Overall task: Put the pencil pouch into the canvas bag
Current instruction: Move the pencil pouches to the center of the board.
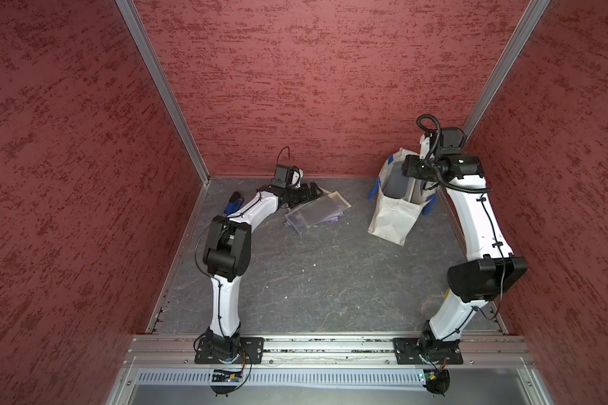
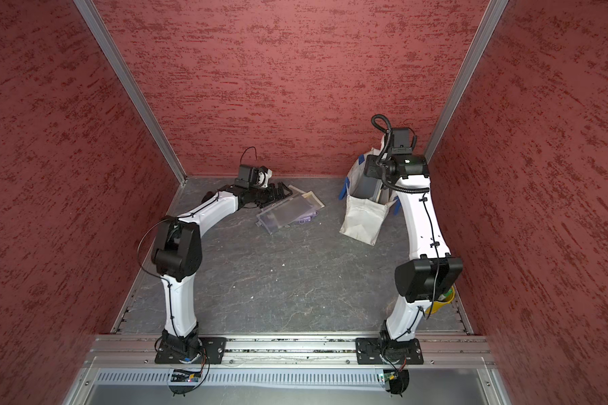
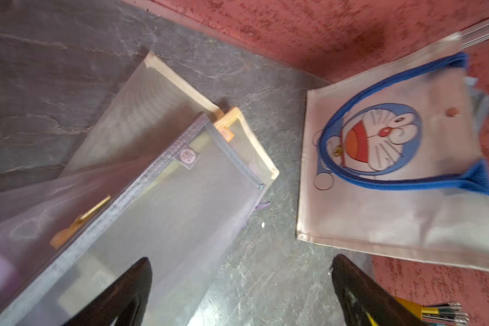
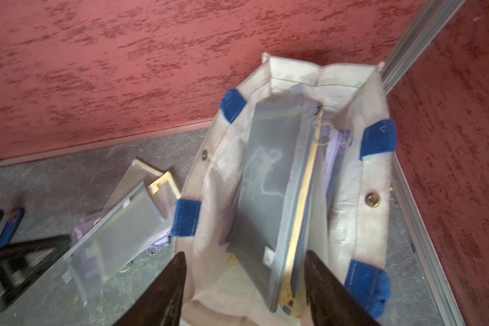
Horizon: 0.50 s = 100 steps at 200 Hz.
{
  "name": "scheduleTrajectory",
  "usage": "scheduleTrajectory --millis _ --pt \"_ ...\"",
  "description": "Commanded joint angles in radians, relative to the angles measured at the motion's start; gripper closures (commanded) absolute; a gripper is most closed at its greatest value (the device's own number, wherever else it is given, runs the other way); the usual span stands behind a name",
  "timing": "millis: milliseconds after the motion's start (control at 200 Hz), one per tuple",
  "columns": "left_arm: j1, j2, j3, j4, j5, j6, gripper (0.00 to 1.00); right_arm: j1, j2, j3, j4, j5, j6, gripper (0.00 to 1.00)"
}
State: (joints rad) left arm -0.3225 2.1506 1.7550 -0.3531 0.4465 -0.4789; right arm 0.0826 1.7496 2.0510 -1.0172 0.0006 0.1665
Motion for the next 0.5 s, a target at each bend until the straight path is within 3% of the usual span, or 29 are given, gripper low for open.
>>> scheduleTrajectory --millis 0,130,256,381,496 --pt "0.002 0.108 0.149 -0.074 -0.025 0.024 0.00 0.074 -0.069 -0.085 0.047 -0.028 -0.010 0.31" --pt "-0.006 0.216 0.236 -0.096 -0.033 0.011 0.01 0.139 -0.134 -0.206 0.125 -0.075 0.036 0.29" --pt "-0.022 0.266 0.228 -0.094 -0.047 0.000 0.02 0.202 -0.155 -0.283 0.171 -0.100 0.054 0.28" --pt "-0.039 0.251 0.141 -0.070 -0.055 -0.012 0.02 0.235 -0.162 -0.323 0.190 -0.119 0.067 0.28" --pt "-0.052 0.175 -0.023 -0.006 -0.057 -0.043 0.03 0.257 -0.180 -0.381 0.217 -0.135 0.096 0.28"
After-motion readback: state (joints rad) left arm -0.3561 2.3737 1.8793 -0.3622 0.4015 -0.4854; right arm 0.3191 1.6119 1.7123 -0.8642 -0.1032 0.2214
